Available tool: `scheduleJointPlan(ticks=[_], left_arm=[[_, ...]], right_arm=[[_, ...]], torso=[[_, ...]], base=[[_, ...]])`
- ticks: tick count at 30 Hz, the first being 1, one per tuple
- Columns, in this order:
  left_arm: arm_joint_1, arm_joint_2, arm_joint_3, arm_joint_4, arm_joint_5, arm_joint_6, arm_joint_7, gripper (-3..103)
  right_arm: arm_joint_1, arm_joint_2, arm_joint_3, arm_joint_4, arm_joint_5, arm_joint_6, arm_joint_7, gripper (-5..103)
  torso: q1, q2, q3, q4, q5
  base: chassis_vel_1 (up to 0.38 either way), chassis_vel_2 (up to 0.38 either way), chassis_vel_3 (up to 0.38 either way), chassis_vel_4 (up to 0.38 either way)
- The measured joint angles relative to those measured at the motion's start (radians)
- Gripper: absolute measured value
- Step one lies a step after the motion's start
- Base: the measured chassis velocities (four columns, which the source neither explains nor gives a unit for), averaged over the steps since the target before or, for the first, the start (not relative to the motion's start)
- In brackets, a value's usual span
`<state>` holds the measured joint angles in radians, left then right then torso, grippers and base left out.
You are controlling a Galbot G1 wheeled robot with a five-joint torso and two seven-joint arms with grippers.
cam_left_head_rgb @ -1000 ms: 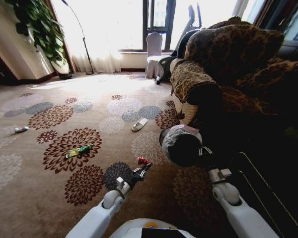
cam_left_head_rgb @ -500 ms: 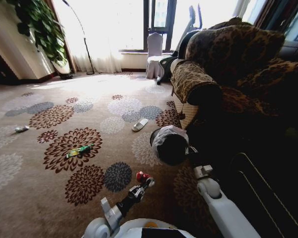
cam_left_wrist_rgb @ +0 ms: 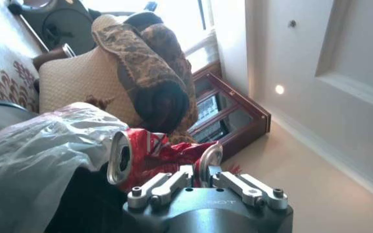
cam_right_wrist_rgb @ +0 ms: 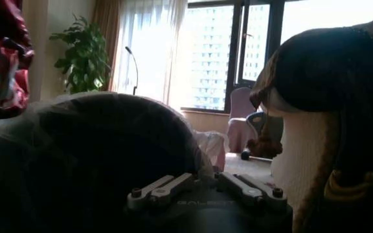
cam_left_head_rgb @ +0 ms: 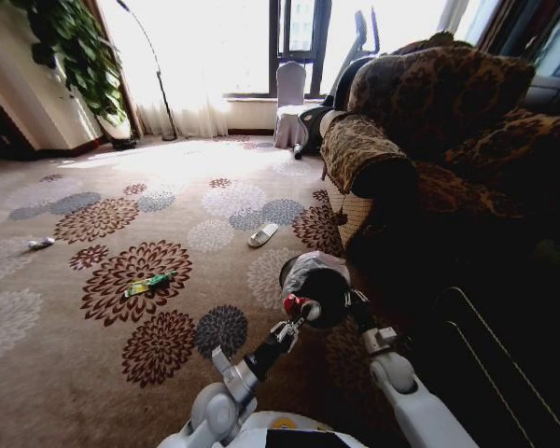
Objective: Pick up the trash from the ground and place it into the trash bin.
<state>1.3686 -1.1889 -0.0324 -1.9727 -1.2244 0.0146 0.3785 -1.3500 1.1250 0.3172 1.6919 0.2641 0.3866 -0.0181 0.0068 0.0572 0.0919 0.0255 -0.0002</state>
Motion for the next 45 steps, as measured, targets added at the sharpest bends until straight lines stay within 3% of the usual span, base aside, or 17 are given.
scheduleJointPlan(ticks=[8, 15, 17, 18, 20, 23, 24, 26, 28, 34, 35, 36, 37, 39, 40, 42, 45], left_arm=[[-0.070, -0.018, 0.070, 0.064, -0.051, 0.030, -0.026, 11], [-0.057, -0.011, 0.095, 0.082, 0.014, 0.039, -0.014, 11], [-0.067, -0.013, 0.103, 0.094, 0.028, 0.043, -0.060, 11], [-0.082, -0.023, 0.106, 0.109, 0.025, 0.040, -0.114, 10], [-0.093, -0.030, 0.107, 0.118, 0.020, 0.034, -0.142, 15], [-0.116, -0.040, 0.111, 0.127, 0.014, 0.023, -0.187, 31], [-0.116, -0.040, 0.111, 0.127, 0.014, 0.023, -0.187, 31], [-0.122, -0.038, 0.118, 0.127, 0.014, 0.025, -0.188, 42], [-0.124, -0.037, 0.122, 0.127, 0.013, 0.025, -0.189, 42], [-0.113, -0.036, 0.127, 0.131, 0.014, 0.000, -0.188, 69], [-0.106, -0.037, 0.127, 0.120, 0.019, -0.011, -0.210, 75], [-0.106, -0.037, 0.127, 0.120, 0.019, -0.011, -0.210, 75], [-0.102, -0.038, 0.129, 0.107, 0.047, -0.015, -0.246, 81], [-0.094, -0.039, 0.139, 0.090, 0.203, -0.030, -0.288, 85], [-0.094, -0.039, 0.139, 0.090, 0.203, -0.030, -0.288, 85], [-0.085, -0.034, 0.142, 0.075, 0.342, -0.044, -0.269, 96], [-0.070, -0.023, 0.135, 0.061, 0.410, -0.053, -0.221, 100]], right_arm=[[-0.037, 0.008, -0.008, 0.022, -0.023, 0.015, 0.000, 0], [0.004, -0.009, -0.023, 0.002, -0.001, 0.005, 0.000, 0], [0.008, -0.010, -0.033, 0.001, 0.009, 0.003, 0.000, 0], [0.004, -0.010, -0.037, 0.002, 0.013, 0.002, 0.000, 0], [-0.001, -0.010, -0.038, 0.003, 0.013, 0.002, 0.000, 0], [-0.011, -0.010, -0.038, 0.004, 0.013, 0.002, 0.000, 0], [-0.011, -0.010, -0.038, 0.004, 0.013, 0.002, 0.000, 0], [-0.014, -0.009, -0.036, 0.001, 0.013, 0.002, 0.000, 0], [-0.015, -0.008, -0.035, 0.000, 0.013, 0.002, 0.000, 0], [-0.019, -0.008, -0.026, -0.005, 0.021, 0.002, 0.000, 0], [-0.019, -0.008, -0.024, -0.005, 0.024, 0.002, 0.000, 0], [-0.019, -0.008, -0.024, -0.005, 0.024, 0.002, 0.000, 0], [-0.020, -0.008, -0.023, -0.005, 0.026, 0.002, 0.000, 0], [-0.020, -0.008, -0.023, -0.005, 0.028, 0.002, 0.000, 0], [-0.020, -0.008, -0.023, -0.005, 0.028, 0.002, 0.000, 0], [-0.020, -0.007, -0.023, -0.005, 0.030, 0.001, 0.000, 0], [-0.020, -0.005, -0.023, -0.003, 0.033, -0.003, 0.000, 0]], torso=[[0.000, 0.000, 0.000, 0.0003, 0.0004], [0.000, 0.000, 0.000, 0.0004, 0.0002], [0.000, 0.000, 0.000, 0.0005, 0.0003], [0.000, 0.000, 0.000, 0.0005, 0.0002], [0.000, 0.000, 0.000, 0.0003, 0.0002], [0.000, 0.000, 0.000, 0.0001, 0.0002], [0.000, 0.000, 0.000, 0.0001, 0.0002], [0.000, 0.000, 0.000, 0.0002, 0.0002], [0.000, 0.000, 0.000, 0.0002, 0.0002], [0.000, 0.000, 0.000, 0.0002, 0.0002], [0.000, 0.000, 0.000, 0.0002, 0.0002], [0.000, 0.000, 0.000, 0.0002, 0.0002], [0.000, 0.000, 0.000, 0.0003, 0.0002], [0.000, 0.000, 0.000, 0.0003, 0.0002], [0.000, 0.000, 0.000, 0.0003, 0.0002], [0.000, 0.000, 0.000, 0.0002, 0.0002], [0.000, 0.000, 0.000, 0.0003, 0.0001]], base=[[0.000, 0.000, 0.000, 0.000], [0.000, 0.000, 0.000, 0.000], [0.000, 0.000, 0.000, 0.000], [0.000, 0.000, 0.000, 0.000], [0.000, 0.000, 0.000, 0.000], [0.000, 0.000, 0.000, 0.000], [0.000, 0.000, 0.000, 0.000], [0.000, 0.000, 0.000, 0.000], [0.000, 0.000, 0.000, 0.000], [0.000, 0.000, 0.000, 0.000], [0.000, 0.000, 0.000, 0.000], [0.000, 0.000, 0.000, 0.000], [0.000, 0.000, 0.000, 0.000], [0.000, 0.000, 0.000, 0.000], [0.000, 0.000, 0.000, 0.000], [0.000, 0.000, 0.000, 0.000], [0.000, 0.000, 0.000, 0.000]])
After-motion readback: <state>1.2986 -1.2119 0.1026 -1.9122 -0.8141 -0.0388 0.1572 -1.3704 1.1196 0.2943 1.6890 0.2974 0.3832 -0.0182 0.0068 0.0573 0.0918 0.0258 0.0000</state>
